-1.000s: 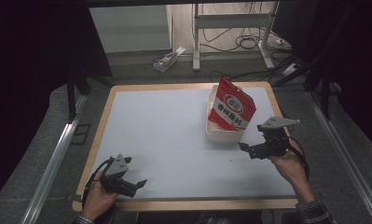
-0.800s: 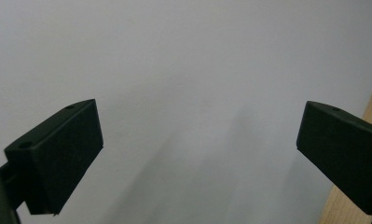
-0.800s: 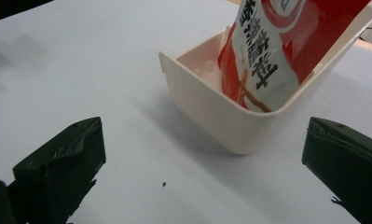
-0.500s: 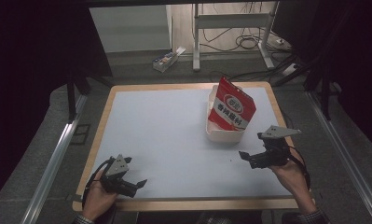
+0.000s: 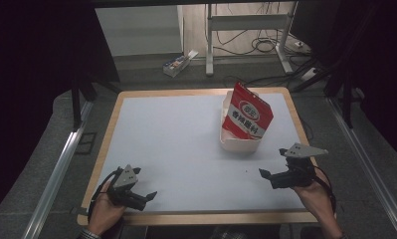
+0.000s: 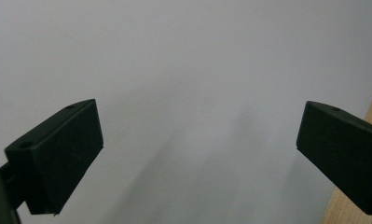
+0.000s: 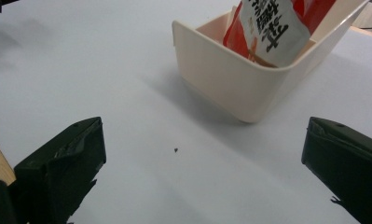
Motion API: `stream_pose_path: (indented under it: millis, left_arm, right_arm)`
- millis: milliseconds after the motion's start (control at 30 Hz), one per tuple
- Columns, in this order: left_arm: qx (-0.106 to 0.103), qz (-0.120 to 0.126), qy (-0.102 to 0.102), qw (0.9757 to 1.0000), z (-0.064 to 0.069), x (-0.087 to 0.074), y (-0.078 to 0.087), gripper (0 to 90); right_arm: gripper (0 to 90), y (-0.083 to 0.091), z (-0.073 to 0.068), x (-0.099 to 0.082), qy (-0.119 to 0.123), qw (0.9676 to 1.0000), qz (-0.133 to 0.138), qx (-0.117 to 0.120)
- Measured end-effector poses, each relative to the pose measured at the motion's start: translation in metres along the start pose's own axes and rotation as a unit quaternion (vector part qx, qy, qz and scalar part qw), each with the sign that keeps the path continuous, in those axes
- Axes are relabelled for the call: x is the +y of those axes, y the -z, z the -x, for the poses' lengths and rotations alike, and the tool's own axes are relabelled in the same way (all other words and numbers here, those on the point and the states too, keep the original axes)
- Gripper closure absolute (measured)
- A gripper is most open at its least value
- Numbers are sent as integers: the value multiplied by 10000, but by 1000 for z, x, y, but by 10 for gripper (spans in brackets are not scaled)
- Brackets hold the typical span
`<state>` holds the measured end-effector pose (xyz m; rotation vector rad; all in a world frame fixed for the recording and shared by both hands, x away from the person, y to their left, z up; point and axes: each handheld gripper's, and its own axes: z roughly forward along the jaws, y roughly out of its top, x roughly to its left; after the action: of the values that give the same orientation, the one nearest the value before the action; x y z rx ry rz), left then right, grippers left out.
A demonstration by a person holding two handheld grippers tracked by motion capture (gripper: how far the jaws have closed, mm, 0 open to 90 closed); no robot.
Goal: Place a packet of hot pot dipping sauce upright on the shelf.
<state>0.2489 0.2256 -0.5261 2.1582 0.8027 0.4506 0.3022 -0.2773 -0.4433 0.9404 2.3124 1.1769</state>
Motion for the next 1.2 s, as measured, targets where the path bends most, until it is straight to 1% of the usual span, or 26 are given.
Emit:
stream_pose_path:
  millis: [267, 433, 767, 967, 1200]
  left_arm:
    - [-3, -5, -1, 10000, 0, 0, 0, 4]
    - [-2, -19, -11, 10000, 0, 0, 0, 5]
    - [-21, -41, 22, 10000, 0, 0, -1, 4]
    - [-29, -57, 19, 10000, 0, 0, -2, 4]
    - [-47, -89, 18, 9999, 0, -1, -3, 3]
  right_arm:
    - [0, 5, -1, -16, 26, 9999, 14, -139]
    - [0, 7, 0, -25, 12, 9998, 14, -207]
    - [0, 8, 6, -45, -133, 9995, -33, -284]
    - [0, 8, 9, -56, -227, 9993, -129, -284]
    - [0, 7, 11, -66, -241, 9986, -302, -352]
